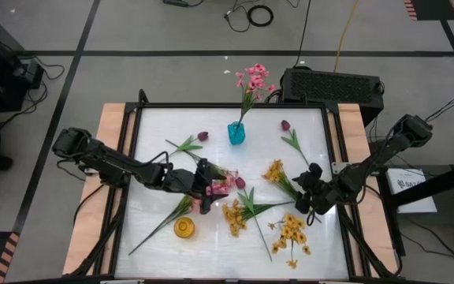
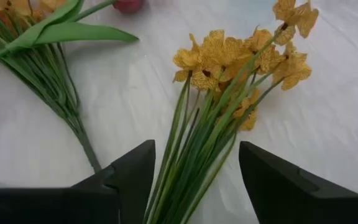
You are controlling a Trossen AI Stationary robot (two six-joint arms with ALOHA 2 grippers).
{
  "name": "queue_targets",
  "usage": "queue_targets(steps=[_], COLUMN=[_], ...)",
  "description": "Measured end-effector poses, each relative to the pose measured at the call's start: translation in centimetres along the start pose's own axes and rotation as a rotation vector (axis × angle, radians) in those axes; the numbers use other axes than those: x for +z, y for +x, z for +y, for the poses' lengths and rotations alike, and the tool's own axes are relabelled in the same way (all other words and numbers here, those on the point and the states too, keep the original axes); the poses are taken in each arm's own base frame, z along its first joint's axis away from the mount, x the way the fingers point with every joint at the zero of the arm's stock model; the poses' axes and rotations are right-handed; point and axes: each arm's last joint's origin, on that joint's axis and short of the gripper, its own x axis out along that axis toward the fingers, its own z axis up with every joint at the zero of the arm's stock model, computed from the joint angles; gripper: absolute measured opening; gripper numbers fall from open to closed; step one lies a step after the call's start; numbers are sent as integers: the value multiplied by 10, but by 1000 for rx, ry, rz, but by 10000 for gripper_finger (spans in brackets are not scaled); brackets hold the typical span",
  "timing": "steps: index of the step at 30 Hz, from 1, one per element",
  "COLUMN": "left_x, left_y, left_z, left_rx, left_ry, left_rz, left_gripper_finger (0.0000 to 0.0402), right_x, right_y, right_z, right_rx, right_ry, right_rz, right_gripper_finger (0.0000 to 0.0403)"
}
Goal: Sort flowers into vase by color
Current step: Put the right yellow flowers into the transparent vase
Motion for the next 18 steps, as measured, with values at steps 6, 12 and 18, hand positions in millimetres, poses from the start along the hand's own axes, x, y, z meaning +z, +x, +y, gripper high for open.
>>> queue_targets(steps=[6, 12, 18], left_x=[-2, -2, -1], left_y=[-2, -3, -3], left_z=[-9, -10, -10], left_rx=[-27, -32, -24], left_ry=[11, 13, 12], left_rz=[2, 2, -4], left_gripper_finger=[294, 294, 294], right_x=[-11, -19, -23], right_y=[7, 11, 12], right_z=[-4, -10, -14], right_rx=[32, 18, 8], right_ry=[15, 34, 46], right_rz=[4, 16, 24], right_gripper_finger=[232, 225, 200])
